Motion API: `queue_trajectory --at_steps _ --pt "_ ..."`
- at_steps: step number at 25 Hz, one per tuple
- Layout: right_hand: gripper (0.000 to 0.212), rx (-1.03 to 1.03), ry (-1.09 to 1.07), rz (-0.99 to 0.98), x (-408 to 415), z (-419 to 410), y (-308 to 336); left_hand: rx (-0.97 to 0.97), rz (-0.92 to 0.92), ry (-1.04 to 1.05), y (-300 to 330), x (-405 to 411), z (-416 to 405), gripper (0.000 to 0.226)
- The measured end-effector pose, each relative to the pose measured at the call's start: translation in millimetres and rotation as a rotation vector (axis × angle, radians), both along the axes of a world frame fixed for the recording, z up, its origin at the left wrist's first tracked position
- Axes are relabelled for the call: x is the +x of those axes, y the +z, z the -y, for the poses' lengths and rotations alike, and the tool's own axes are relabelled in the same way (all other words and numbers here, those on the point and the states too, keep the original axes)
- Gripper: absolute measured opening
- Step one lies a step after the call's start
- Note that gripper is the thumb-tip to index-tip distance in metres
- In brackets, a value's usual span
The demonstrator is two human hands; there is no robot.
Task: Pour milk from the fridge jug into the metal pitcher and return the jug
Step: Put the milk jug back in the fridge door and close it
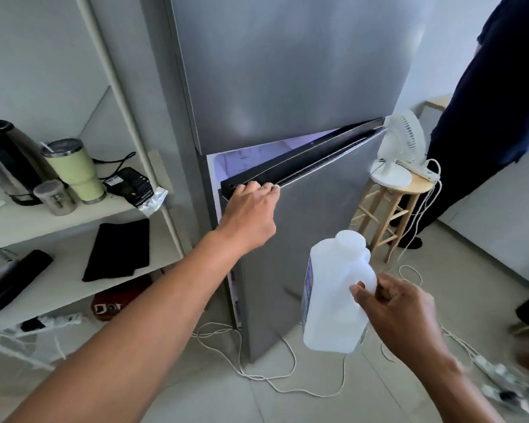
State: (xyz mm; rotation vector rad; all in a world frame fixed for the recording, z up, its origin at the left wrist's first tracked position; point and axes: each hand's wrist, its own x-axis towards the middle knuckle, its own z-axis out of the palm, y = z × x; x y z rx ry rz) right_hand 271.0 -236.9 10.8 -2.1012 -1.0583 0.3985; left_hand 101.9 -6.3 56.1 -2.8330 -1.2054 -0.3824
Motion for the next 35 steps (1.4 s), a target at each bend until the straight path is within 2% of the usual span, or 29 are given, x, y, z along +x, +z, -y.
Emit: queue_trajectory --at_steps 2,4,5,8,14,20,28,35 --pt "0.027 0.003 -0.075 -0.016 11 19 -1 0.087 0.134 -0.165 1 -2 26 0.058" --pt "0.024 0.001 -0.13 -0.033 19 38 -4 0.221 0.295 -0.24 -1 -8 43 0.047" --pt "0.025 -0.002 -0.155 -0.024 22 50 -7 0.218 0.36 -0.252 -3 -10 49 0.043" --pt "0.032 0.009 -0.251 -0.005 34 81 -16 0.03 0.453 -0.342 -12 0 69 0.044" --pt "0.016 0.054 -0.434 -0.045 59 138 -29 -0.07 0.496 -0.625 -22 72 119 0.045" --pt "0.019 0.063 -0.61 -0.021 93 193 -44 -0.112 0.466 -0.826 -20 176 165 0.045" --pt "0.028 0.07 -0.77 -0.048 138 243 -55 -0.012 0.436 -0.806 -25 337 222 0.041" --pt "0.028 0.029 -0.811 -0.004 144 255 -57 -0.013 0.393 -0.761 -24 400 233 0.045"
